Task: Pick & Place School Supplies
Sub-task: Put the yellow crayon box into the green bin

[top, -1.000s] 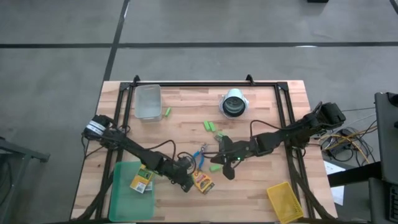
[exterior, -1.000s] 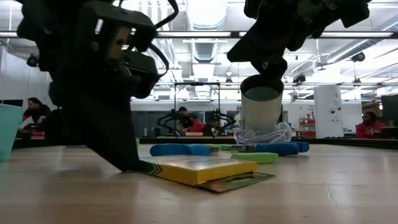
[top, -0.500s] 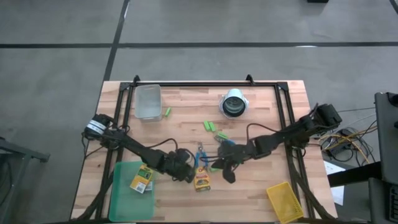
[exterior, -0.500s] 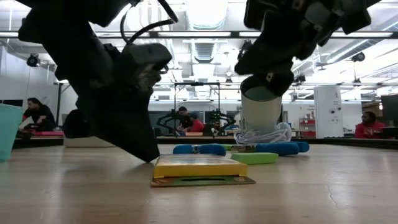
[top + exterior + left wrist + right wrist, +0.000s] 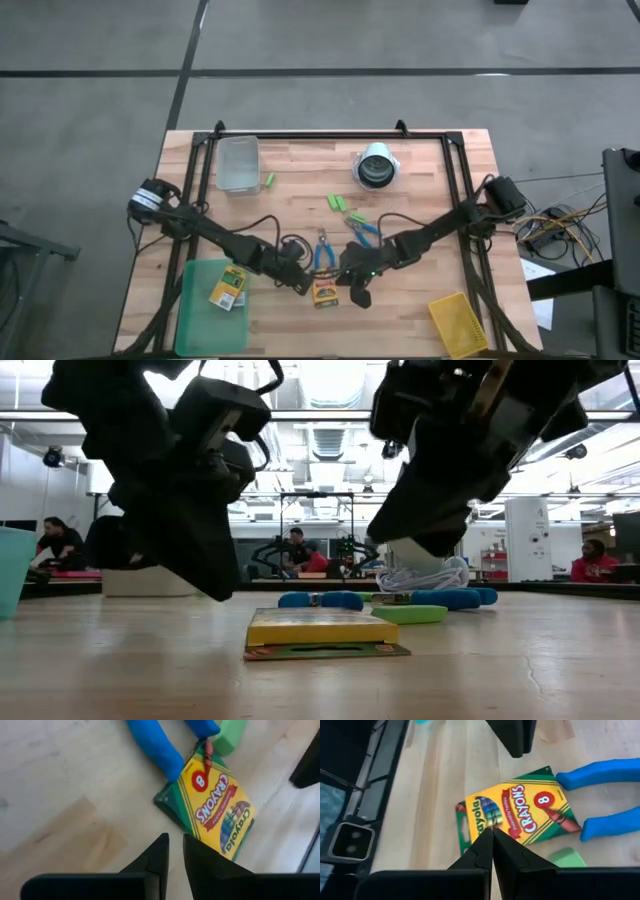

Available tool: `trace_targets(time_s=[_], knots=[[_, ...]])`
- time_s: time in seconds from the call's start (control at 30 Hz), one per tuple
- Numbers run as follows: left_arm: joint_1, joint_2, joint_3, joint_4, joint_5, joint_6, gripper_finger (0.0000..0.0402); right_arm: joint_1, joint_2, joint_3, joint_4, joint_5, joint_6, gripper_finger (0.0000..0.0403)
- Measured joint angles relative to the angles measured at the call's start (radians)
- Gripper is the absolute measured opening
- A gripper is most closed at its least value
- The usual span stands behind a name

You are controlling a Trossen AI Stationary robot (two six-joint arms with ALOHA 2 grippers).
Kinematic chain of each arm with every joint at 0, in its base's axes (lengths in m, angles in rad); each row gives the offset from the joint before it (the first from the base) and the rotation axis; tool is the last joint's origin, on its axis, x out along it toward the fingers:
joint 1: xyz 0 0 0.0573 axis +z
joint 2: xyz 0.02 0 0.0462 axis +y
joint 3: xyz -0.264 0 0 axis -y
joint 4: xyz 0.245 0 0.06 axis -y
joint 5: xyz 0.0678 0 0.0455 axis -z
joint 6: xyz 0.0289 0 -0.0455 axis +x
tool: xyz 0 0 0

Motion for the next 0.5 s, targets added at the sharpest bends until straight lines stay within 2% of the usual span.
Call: trace_targets(time_s=[0.33,0.5], knots=[[-0.003,0.003,-0.046,0.113,0.017,-0.04,0.006,-0.001,0.079,0.046,-0.001,0.005,0.0,0.0008],[0.0,0.003,-0.092,0.143,0.111,-0.11,0.006,-0.001,0.073,0.046,-0.001,0.079,0.001,0.0008]])
